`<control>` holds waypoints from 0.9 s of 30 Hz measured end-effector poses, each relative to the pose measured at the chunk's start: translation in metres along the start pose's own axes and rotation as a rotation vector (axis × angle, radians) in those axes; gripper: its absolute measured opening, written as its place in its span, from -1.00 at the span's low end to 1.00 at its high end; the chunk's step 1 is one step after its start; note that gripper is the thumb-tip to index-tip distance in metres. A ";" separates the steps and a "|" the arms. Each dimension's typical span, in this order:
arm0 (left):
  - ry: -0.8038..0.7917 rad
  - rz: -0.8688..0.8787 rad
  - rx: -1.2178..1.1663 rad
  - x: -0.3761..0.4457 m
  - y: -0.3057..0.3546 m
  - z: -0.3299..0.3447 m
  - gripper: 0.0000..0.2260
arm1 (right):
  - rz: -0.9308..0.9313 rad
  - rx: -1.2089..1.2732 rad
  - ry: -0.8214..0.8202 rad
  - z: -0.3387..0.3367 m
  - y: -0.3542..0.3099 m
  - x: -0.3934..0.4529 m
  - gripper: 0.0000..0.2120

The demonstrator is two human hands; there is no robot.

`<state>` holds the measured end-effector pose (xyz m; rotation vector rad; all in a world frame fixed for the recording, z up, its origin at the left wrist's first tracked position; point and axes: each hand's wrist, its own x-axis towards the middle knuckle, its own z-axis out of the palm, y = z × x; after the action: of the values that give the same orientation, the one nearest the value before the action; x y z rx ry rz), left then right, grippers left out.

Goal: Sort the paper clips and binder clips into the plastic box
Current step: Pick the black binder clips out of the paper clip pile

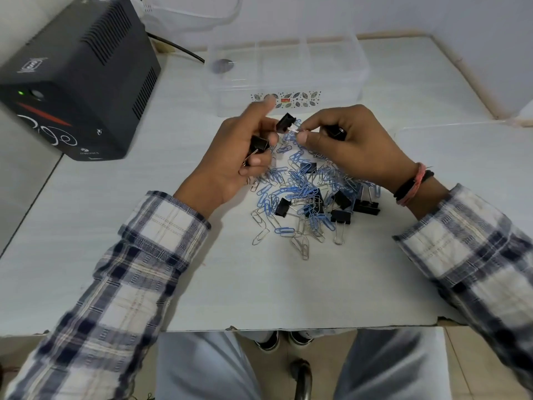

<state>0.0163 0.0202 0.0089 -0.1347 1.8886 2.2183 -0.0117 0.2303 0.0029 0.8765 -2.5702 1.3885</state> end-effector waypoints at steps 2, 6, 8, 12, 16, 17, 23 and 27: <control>0.009 -0.069 -0.129 0.001 0.001 0.001 -0.57 | -0.010 0.031 0.056 0.003 -0.002 0.000 -0.80; -0.012 -0.089 -0.127 0.000 -0.002 0.006 -0.55 | -0.092 -0.027 0.091 0.012 -0.009 -0.003 -0.79; -0.028 -0.060 -0.134 0.001 -0.005 0.008 -0.72 | -0.123 -0.058 0.076 0.016 -0.012 -0.004 -0.78; 0.042 -0.058 -0.253 0.005 -0.005 0.003 -0.83 | -0.050 -0.016 0.037 0.007 -0.011 -0.002 -0.77; 0.083 -0.091 -0.378 0.007 -0.001 -0.008 -0.78 | 0.081 -0.155 -0.251 -0.013 0.002 0.000 -0.84; 0.090 -0.097 -0.390 0.007 0.000 -0.010 -0.77 | 0.101 -0.212 -0.328 -0.015 0.005 0.000 -0.83; 0.092 -0.117 -0.361 0.009 -0.001 -0.012 -0.79 | 0.136 -0.252 -0.444 -0.020 0.005 -0.001 -0.75; 0.062 -0.114 -0.314 0.008 -0.001 -0.011 -0.80 | 0.126 -0.223 -0.451 -0.017 0.005 0.000 -0.87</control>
<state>0.0077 0.0108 0.0047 -0.3562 1.5054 2.4385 -0.0169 0.2460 0.0092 1.1103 -3.0835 0.9879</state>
